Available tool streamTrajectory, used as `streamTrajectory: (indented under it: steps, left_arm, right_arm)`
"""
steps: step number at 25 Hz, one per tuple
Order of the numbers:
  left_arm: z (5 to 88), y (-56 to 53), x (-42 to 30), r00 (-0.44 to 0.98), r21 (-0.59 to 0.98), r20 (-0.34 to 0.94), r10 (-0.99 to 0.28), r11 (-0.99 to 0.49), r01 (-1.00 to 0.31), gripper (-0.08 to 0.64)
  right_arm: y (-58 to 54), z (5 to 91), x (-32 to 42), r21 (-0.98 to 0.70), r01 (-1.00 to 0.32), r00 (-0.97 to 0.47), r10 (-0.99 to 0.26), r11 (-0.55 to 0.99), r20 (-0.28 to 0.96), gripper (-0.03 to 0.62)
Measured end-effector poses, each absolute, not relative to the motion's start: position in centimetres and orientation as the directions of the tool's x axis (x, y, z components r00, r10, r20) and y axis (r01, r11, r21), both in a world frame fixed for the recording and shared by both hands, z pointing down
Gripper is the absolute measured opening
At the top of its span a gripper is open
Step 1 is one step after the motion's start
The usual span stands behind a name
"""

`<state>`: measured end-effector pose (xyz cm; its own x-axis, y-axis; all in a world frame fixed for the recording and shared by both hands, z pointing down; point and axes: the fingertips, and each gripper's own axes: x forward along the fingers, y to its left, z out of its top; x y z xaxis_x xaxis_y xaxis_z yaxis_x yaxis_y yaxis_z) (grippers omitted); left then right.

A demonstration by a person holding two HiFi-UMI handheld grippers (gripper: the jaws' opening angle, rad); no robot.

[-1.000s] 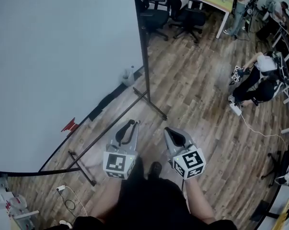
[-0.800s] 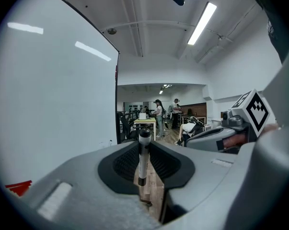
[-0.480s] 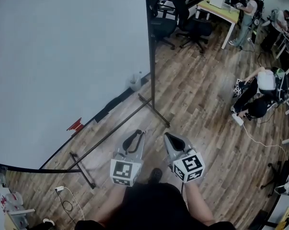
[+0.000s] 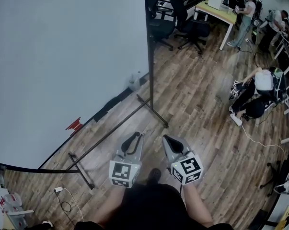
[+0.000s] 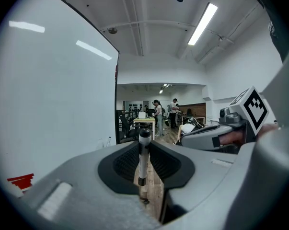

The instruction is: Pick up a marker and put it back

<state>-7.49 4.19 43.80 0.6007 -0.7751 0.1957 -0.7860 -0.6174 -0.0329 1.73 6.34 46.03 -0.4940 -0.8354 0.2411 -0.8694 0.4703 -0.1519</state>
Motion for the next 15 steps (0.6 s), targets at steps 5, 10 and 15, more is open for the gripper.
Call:
streamTrajectory:
  steps: [5, 10, 15]
  left_arm:
    - [44.0, 4.9, -7.1, 0.582, -0.028, 0.196, -0.789, -0.598, -0.801, 0.077]
    - [43.6, 5.0, -7.2, 0.572, -0.037, 0.172, -0.802, -0.586, -0.810, 0.077]
    - [45.2, 3.8, -7.4, 0.564, 0.001, 0.195, -0.802, -0.575, -0.818, 0.077]
  right_arm:
    - [7.4, 45.9, 2.1, -0.152, -0.861, -0.509, -0.826, 0.486, 0.240, 0.003]
    - [7.8, 46.4, 2.1, -0.152, -0.858, -0.514, -0.819, 0.491, 0.256, 0.003]
    - [7.0, 46.9, 2.0, -0.157, -0.861, -0.508, -0.819, 0.483, 0.266, 0.003]
